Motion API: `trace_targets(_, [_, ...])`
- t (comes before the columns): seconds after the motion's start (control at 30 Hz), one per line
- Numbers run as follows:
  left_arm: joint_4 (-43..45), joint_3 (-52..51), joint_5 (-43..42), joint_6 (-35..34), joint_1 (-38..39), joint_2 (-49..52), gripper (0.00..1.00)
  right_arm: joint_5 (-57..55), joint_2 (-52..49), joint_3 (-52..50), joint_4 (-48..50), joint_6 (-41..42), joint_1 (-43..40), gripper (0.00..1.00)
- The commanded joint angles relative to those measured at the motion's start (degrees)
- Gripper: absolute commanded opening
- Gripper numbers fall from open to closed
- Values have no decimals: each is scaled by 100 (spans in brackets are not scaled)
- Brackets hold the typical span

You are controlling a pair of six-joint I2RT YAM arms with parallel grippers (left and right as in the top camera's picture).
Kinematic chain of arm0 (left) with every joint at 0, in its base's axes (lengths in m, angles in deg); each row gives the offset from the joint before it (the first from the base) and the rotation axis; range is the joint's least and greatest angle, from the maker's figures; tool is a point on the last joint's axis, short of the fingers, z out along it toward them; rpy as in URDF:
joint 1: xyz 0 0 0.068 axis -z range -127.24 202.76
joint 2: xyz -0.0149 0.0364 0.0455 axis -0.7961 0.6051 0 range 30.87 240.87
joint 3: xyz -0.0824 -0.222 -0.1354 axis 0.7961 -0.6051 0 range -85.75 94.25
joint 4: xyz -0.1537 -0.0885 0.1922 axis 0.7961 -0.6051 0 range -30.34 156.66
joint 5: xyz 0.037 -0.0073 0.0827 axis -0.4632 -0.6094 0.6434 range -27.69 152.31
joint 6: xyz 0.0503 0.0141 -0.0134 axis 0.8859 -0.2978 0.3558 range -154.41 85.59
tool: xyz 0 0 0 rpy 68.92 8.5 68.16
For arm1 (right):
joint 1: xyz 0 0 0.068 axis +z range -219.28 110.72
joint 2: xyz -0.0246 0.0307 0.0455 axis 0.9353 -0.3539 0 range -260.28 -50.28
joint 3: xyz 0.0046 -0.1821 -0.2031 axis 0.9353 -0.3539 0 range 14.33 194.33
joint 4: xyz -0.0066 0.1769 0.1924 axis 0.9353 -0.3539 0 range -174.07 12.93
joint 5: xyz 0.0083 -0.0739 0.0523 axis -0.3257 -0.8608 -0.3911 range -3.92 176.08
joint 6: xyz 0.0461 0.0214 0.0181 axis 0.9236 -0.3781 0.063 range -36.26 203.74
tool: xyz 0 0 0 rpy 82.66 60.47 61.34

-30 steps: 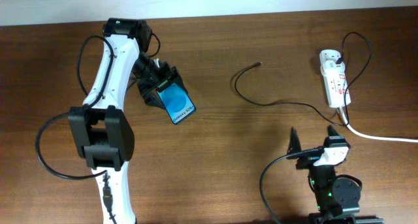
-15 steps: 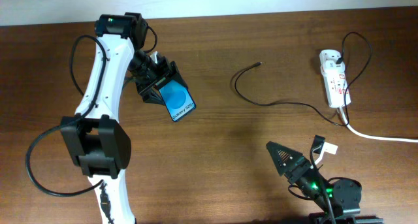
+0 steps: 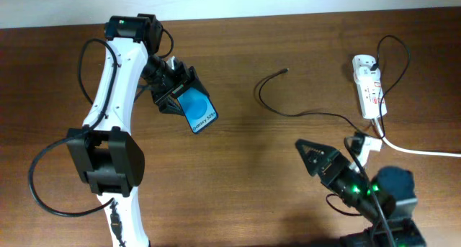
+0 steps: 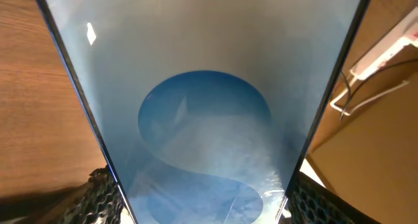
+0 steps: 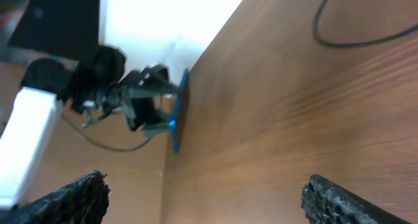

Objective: Plug charger to phone and switch on socket

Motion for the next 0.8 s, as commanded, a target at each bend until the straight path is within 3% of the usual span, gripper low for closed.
trace_targets(0.0, [-26,160,-562,92,26,-243,47,-1145,-730,686,-330,-87,973,98])
trace_targets(0.17, [-26,157,-1237,289,35,-243,47,-3268,-1823,1040,-597,367,2828,98])
trace_targets(0.3, [-26,157,-1353,321,39,-243,48,-4317,-2426,1104,-358,553,3921,98])
trace_targets(0.57, [-26,160,-1414,435,39,-243,48,-4503,-2636,1102,533,544,4140,98])
trace_targets(0.77, [-26,157,-1714,457,39,-243,48,-4487,-3462,1104,1705,-520,4140,98])
